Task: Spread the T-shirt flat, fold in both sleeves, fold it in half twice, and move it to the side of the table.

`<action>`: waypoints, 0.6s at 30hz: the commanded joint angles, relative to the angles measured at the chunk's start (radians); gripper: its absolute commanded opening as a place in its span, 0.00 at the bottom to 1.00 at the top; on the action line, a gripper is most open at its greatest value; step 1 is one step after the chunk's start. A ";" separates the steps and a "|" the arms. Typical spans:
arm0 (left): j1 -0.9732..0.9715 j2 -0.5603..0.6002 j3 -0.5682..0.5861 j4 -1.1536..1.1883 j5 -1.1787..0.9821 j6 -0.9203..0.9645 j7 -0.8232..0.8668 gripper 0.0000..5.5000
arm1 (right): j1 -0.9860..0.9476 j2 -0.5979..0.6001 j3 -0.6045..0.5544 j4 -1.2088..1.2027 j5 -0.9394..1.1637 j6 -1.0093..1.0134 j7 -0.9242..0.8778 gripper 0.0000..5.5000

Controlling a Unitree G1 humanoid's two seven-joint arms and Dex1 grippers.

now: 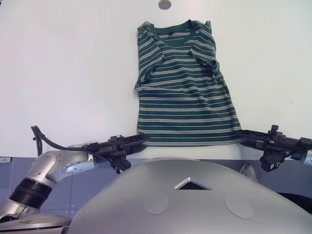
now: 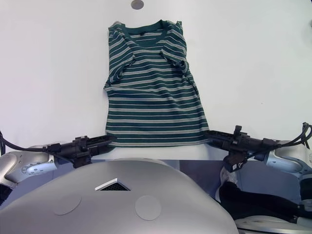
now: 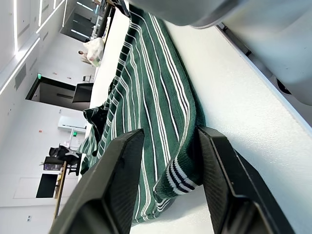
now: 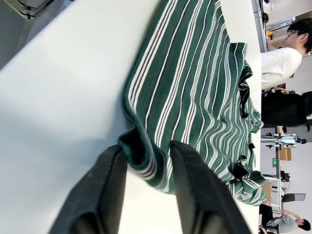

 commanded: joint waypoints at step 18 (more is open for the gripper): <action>0.072 0.044 -0.049 0.003 0.044 0.349 -0.382 0.06 | 0.011 -0.052 0.070 -0.049 0.092 0.071 -0.010 0.00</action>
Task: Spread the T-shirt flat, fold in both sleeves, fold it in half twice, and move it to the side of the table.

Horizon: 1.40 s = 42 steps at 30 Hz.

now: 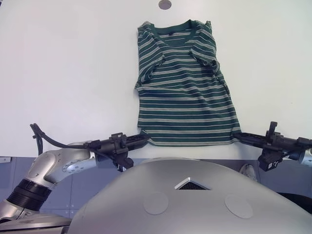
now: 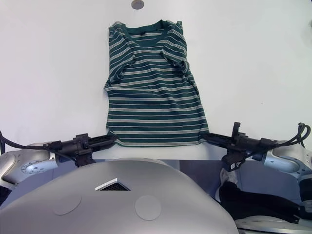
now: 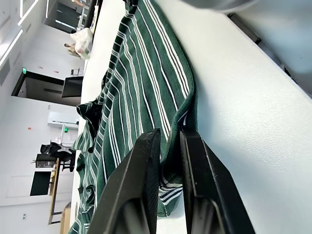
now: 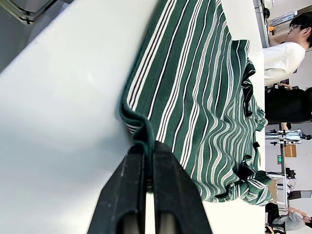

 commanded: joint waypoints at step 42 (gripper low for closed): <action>-0.916 0.157 -0.020 -0.226 -1.223 1.321 -1.232 0.00 | -0.112 -0.432 -0.064 -0.720 1.357 1.396 1.009 0.00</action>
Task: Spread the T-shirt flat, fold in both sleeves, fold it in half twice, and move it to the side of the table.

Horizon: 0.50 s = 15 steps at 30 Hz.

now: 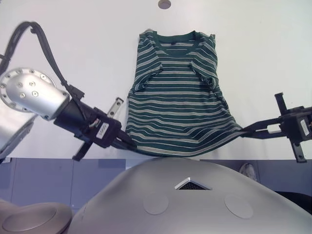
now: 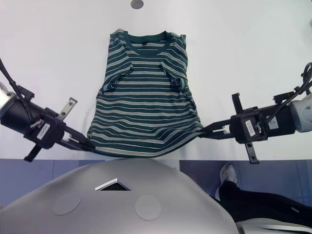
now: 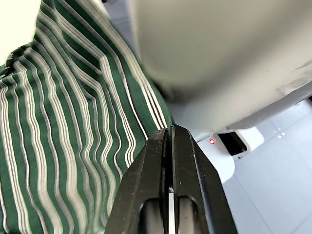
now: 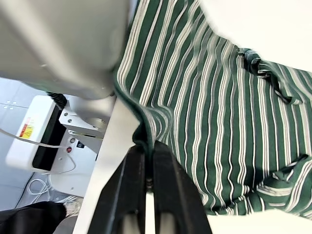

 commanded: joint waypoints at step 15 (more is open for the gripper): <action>-0.843 -0.501 -0.343 1.412 0.528 -0.500 -0.097 0.00 | -1.266 0.609 0.552 1.052 -0.603 0.023 0.219 0.00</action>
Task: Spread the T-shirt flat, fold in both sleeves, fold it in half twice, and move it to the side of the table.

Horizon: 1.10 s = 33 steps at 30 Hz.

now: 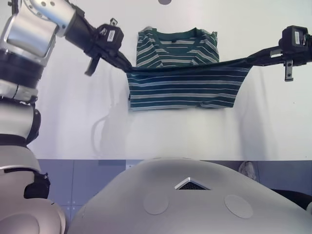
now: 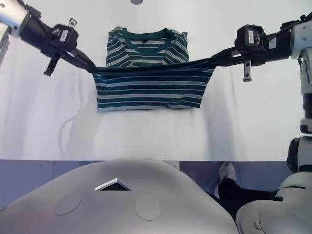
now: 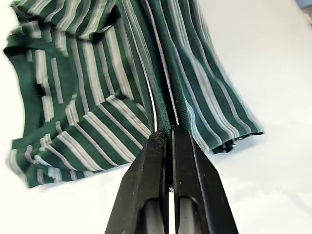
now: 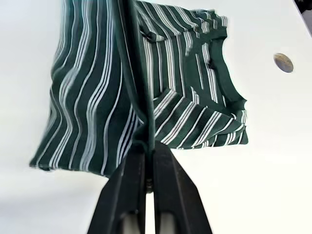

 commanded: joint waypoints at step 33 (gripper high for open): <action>-0.283 -0.395 0.228 0.913 0.566 -0.192 0.992 0.14 | -0.497 0.506 0.105 0.930 -0.610 -0.211 -0.674 0.09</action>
